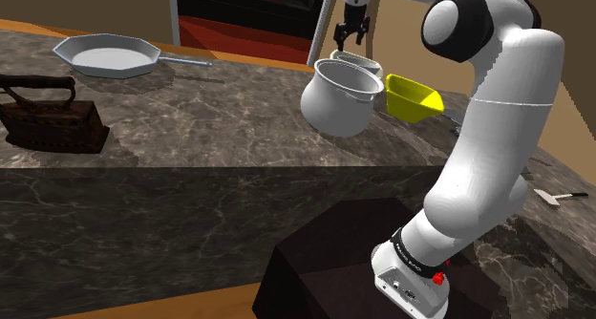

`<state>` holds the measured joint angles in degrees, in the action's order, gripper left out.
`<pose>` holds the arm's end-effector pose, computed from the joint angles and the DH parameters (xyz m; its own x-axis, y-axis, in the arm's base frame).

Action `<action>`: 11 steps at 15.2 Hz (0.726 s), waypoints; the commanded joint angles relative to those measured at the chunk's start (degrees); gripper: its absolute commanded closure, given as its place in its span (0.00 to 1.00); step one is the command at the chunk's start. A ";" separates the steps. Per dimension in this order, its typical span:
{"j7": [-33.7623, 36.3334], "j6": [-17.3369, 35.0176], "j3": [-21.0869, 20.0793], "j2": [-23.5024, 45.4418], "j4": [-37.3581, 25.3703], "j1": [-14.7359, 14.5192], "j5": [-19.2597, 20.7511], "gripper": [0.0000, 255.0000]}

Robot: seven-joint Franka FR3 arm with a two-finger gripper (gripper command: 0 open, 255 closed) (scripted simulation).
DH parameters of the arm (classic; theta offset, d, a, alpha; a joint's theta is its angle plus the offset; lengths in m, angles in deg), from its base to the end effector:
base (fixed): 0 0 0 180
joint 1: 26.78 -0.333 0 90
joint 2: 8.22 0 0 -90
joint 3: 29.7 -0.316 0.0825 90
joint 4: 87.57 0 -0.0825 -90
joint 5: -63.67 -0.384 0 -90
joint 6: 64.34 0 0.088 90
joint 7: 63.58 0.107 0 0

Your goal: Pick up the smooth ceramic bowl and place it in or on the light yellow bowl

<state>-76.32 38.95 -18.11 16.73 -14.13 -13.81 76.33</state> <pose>0.6370 -0.2798 0.5196 0.9901 -0.1399 0.0151 -0.1377 -0.9407 0.3099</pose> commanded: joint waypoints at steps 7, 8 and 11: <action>-0.50 -6.66 -0.22 0.59 -7.14 -0.72 -0.19 0.00; -0.50 -6.67 -0.22 0.59 -7.14 -0.72 -0.19 0.00; -0.50 -6.67 -0.22 0.60 -7.14 -0.72 -0.19 0.00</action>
